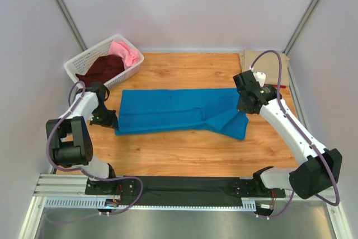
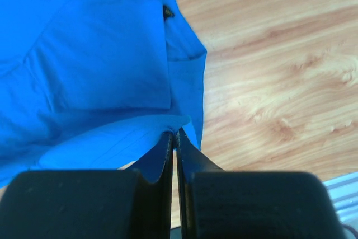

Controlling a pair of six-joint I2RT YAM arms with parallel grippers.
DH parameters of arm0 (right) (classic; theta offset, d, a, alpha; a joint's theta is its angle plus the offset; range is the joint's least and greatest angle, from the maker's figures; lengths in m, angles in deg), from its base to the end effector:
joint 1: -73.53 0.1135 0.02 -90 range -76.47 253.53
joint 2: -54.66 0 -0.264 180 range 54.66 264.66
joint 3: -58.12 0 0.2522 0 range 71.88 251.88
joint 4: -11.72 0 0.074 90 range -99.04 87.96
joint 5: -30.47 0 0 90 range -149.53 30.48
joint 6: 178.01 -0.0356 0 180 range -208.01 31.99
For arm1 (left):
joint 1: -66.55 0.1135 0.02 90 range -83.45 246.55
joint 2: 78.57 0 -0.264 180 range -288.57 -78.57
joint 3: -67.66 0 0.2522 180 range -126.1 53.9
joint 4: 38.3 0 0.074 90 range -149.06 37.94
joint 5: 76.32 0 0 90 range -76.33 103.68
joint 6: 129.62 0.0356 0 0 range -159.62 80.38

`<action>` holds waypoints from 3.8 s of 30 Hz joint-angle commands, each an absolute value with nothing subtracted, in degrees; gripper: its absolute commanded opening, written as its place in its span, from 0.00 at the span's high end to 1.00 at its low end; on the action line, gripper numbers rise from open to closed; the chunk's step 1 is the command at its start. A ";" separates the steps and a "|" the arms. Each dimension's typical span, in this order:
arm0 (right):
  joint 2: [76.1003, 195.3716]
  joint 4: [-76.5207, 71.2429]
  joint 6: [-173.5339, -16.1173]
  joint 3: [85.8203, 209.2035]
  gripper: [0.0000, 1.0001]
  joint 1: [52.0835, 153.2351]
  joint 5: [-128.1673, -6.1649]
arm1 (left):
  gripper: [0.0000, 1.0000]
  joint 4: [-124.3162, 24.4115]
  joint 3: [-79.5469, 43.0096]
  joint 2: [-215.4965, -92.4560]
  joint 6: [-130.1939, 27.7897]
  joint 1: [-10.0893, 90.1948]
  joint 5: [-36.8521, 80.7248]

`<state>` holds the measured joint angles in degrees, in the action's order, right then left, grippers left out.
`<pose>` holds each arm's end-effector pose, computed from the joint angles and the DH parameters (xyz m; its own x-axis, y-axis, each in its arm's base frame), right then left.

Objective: Fold and stack the t-shirts
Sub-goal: Fold the tshirt

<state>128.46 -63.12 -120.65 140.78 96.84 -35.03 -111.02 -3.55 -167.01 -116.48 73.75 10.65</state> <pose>0.2252 0.0810 0.3087 -0.8170 0.1824 -0.5471 0.2798 0.9549 -0.0994 0.2516 0.0337 0.1931 -0.1036 -0.9933 -0.0517 -0.9946 0.1032 0.0112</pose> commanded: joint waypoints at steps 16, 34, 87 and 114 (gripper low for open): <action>139.55 -51.88 -110.60 146.67 1.00 91.29 -39.05 | 1.00 -112.52 -16.59 -179.90 -114.42 70.24 9.19; 144.74 -49.24 -108.75 149.92 1.00 88.21 -39.84 | 1.00 -114.99 -21.60 -183.51 -114.86 69.89 6.64; 144.40 -56.11 -130.98 141.07 0.57 80.39 -52.85 | 0.28 -93.56 -0.44 -164.71 -89.37 64.79 6.02; 142.11 -44.23 -126.07 121.36 0.94 77.49 -49.33 | 0.89 -92.66 -1.56 -174.81 -89.02 64.79 3.57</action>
<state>141.72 -43.43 -129.09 121.50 77.83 -53.11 -92.24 -1.36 -173.33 -89.80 64.64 5.90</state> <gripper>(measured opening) 0.078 0.124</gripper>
